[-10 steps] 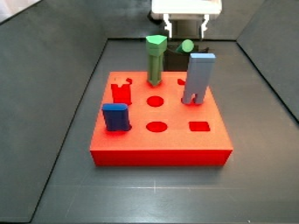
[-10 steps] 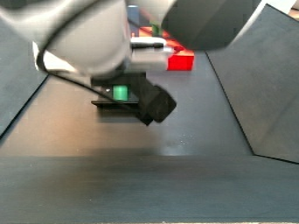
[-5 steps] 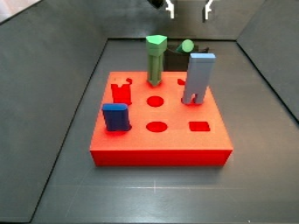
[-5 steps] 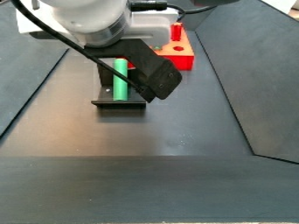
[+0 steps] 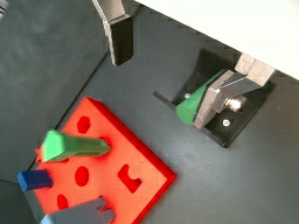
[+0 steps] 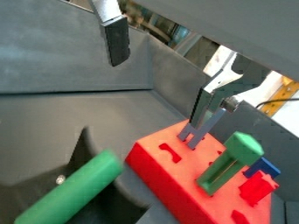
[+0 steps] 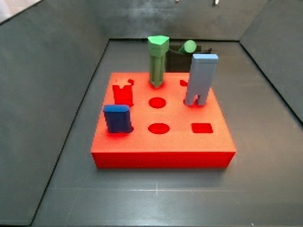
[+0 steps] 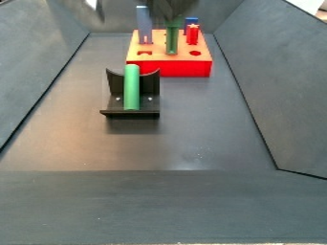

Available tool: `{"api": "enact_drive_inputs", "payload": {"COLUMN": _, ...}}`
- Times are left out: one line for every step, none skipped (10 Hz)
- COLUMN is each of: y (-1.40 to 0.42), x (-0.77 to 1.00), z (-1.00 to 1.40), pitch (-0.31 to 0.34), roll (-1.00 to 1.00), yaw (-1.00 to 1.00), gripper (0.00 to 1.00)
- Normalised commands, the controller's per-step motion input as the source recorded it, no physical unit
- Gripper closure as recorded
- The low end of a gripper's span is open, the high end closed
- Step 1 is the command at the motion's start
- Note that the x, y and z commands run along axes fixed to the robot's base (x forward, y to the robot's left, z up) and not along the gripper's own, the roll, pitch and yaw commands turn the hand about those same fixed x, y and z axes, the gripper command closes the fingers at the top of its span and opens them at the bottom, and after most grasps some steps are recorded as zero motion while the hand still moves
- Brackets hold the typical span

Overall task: Pick up the round object. Move up. Place the round object on the fixture. Regrasp the round object. Move to above the board. Insert the round object.
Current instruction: Regrasp the round object.

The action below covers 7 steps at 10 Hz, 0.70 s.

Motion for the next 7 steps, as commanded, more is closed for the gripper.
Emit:
{"api": "enact_drive_inputs", "payload": {"y": -0.47, "x": -0.06, "z": 0.17, "pitch": 0.038, "roll": 1.0, "yaw": 0.01, "gripper": 0.0}}
{"api": "enact_drive_inputs", "payload": {"y": -0.35, "x": -0.04, "z": 0.05, "pitch": 0.036, "roll": 1.0, "yaw": 0.01, "gripper": 0.0}}
{"api": "enact_drive_inputs", "payload": {"y": -0.09, "x": -0.03, "z": 0.03, "pitch": 0.033, "roll": 1.0, "yaw": 0.01, "gripper": 0.0}}
{"api": "enact_drive_inputs", "payload": {"y": -0.02, "x": -0.04, "z": 0.05, "pitch": 0.032, "roll": 1.0, "yaw": 0.01, "gripper": 0.0}}
{"api": "enact_drive_inputs", "payload": {"y": -0.04, "x": -0.03, "z": 0.02, "pitch": 0.025, "roll": 1.0, "yaw": 0.01, "gripper": 0.0}}
{"api": "enact_drive_inputs", "payload": {"y": -0.04, "x": -0.03, "z": 0.01, "pitch": 0.022, "roll": 1.0, "yaw": 0.01, "gripper": 0.0}}
{"api": "enact_drive_inputs", "payload": {"y": -0.03, "x": -0.04, "z": 0.02, "pitch": 0.015, "roll": 1.0, "yaw": 0.01, "gripper": 0.0}}
